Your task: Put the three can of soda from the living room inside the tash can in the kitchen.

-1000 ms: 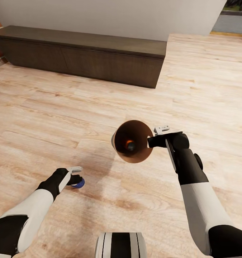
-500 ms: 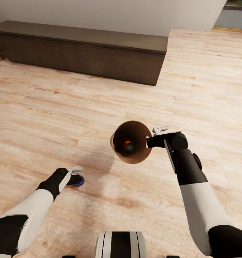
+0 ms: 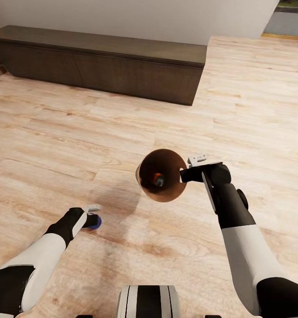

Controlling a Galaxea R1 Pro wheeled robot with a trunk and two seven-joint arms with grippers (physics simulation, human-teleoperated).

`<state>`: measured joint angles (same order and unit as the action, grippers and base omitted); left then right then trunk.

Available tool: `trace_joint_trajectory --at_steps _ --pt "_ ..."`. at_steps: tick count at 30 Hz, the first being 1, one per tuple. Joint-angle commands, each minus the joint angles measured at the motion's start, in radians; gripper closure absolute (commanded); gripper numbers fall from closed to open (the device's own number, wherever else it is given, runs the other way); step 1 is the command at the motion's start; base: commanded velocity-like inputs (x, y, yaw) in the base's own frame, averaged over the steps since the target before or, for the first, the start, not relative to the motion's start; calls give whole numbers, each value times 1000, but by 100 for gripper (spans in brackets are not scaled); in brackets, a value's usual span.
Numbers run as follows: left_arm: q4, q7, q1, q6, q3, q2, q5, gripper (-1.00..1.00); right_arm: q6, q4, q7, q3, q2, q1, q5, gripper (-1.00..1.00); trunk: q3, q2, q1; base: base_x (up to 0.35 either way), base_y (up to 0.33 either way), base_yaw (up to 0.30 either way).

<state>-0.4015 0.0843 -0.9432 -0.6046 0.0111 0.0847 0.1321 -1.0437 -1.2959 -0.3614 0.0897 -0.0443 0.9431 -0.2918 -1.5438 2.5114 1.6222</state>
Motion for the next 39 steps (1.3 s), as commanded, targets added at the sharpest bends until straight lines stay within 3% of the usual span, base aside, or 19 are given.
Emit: trace_joint_trajectory --at_steps 1,10,39 --pt "0 -1 0 1 0 0 0 100 -3 0 -7 1 0 0 28 100 0 0 0 0 0 0" --pt "0 0 0 3 -2 0 0 100 -3 0 -7 2 0 0 29 100 0 0 0 0 0 0" --pt "0 -6 -1 -7 -3 -1 0 100 -3 1 -7 2 1 0 30 100 112 -7 -13 0 0 0"
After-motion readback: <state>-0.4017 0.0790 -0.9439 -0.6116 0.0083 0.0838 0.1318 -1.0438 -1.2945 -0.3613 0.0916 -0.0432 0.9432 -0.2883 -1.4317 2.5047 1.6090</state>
